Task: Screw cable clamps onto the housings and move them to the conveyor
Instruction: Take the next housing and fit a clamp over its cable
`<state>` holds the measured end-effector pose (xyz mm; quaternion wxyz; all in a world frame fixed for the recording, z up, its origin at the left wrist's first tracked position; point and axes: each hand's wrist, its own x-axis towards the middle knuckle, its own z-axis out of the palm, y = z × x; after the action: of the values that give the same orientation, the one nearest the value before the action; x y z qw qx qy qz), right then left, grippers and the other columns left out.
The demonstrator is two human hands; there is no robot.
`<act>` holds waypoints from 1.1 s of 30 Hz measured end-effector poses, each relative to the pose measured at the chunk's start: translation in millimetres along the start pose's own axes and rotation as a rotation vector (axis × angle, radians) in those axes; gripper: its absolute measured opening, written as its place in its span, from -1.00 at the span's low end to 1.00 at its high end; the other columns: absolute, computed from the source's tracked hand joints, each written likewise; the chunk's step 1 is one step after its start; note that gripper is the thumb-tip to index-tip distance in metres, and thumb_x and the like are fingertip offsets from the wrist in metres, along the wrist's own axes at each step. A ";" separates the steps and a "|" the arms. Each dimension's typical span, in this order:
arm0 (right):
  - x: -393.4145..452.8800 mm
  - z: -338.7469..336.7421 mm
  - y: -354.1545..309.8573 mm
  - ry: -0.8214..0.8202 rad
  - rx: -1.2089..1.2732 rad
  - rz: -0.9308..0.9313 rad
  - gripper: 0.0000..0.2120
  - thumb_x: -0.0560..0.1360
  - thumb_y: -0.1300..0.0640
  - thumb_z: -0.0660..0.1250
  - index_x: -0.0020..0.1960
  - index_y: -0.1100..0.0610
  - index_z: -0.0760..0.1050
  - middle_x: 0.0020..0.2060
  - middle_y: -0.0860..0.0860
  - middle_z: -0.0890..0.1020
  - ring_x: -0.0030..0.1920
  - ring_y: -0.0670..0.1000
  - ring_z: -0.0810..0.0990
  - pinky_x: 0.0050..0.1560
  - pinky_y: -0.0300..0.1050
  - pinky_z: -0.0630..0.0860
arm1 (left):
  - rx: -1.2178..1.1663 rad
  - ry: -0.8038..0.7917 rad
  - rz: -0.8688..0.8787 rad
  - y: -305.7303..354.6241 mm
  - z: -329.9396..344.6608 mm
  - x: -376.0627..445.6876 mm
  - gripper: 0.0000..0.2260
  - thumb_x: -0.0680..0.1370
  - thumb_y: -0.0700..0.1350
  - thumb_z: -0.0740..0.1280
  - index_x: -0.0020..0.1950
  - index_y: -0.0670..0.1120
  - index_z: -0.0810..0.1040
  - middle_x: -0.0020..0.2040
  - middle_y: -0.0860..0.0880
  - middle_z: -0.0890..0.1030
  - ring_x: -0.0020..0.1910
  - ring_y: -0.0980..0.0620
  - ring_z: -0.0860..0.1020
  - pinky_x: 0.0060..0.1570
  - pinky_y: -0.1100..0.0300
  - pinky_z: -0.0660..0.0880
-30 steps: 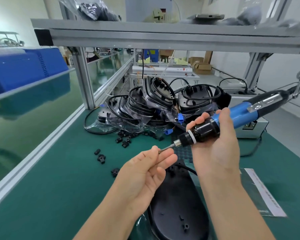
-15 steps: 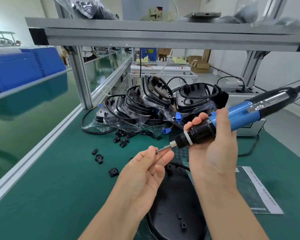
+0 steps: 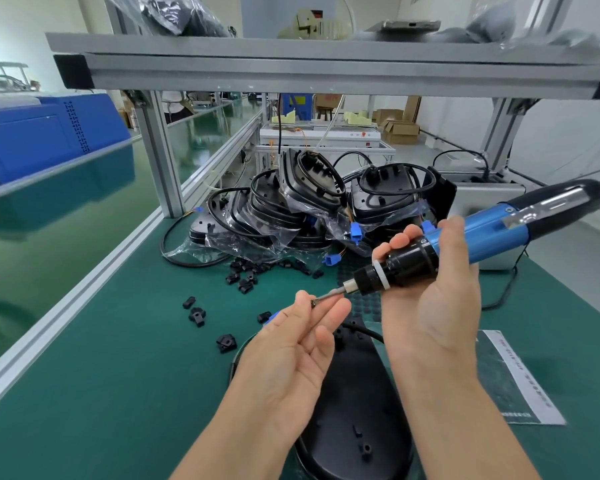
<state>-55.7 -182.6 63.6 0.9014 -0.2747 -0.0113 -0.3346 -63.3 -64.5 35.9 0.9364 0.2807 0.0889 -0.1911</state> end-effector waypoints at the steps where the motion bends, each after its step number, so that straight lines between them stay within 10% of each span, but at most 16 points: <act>1: -0.3 -0.3 0.1 0.002 0.000 0.000 -0.80 0.55 0.05 0.33 0.12 0.09 0.45 -0.26 0.01 0.60 -0.30 -0.03 0.55 -0.19 -0.07 0.54 | -0.006 0.007 0.000 -0.4 0.4 -0.2 -0.73 0.38 -0.18 0.37 0.02 -0.27 0.51 -0.05 -0.26 0.69 -0.12 -0.09 0.71 -0.51 0.34 0.52; 25: 0.3 0.2 -5.0 0.108 0.060 0.072 -0.64 0.46 -0.02 0.41 0.17 0.14 0.48 -0.26 0.04 0.61 -0.26 -0.02 0.63 -0.08 0.04 0.62 | 0.407 -0.052 0.326 -6.3 -6.8 2.4 -0.62 0.31 -0.05 0.45 0.05 -0.20 0.56 -0.12 -0.19 0.71 -0.19 -0.11 0.70 -0.41 0.29 0.55; 28: 6.8 -1.4 -10.9 0.112 0.095 0.115 -0.69 0.42 -0.01 0.44 0.05 0.14 0.48 -0.28 0.06 0.61 -0.31 -0.02 0.62 -0.07 0.07 0.62 | 0.818 -0.060 0.392 10.3 -9.5 7.0 -0.32 0.24 0.26 0.42 0.32 0.12 0.38 -0.23 -0.06 0.72 -0.33 -0.02 0.68 -0.49 0.27 0.48; 31: 22.7 -4.2 -18.5 0.148 0.082 0.157 -0.60 0.45 -0.11 0.39 0.11 0.15 0.46 -0.31 0.01 0.59 -0.40 -0.06 0.57 -0.19 -0.04 0.62 | 1.388 0.051 0.756 39.5 -16.2 21.4 -0.78 0.46 0.23 0.30 0.04 0.22 0.58 -0.25 0.16 0.66 -0.25 0.23 0.60 -0.20 0.30 0.46; 33: 33.8 -9.0 -20.9 0.151 0.081 0.206 -0.65 0.54 -0.21 0.23 0.00 0.08 0.47 -0.31 -0.02 0.58 -0.43 -0.06 0.56 -0.25 -0.12 0.60 | 1.610 -0.117 0.696 50.4 -13.4 29.9 -0.91 0.53 0.00 0.35 -0.06 0.15 0.64 -0.18 0.22 0.63 -0.23 0.36 0.53 -0.17 0.45 0.37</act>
<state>-43.7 -220.4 73.0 0.9397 -0.2117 0.0712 -0.2591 -16.3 -27.4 41.4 0.4622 0.8568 -0.2117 0.0867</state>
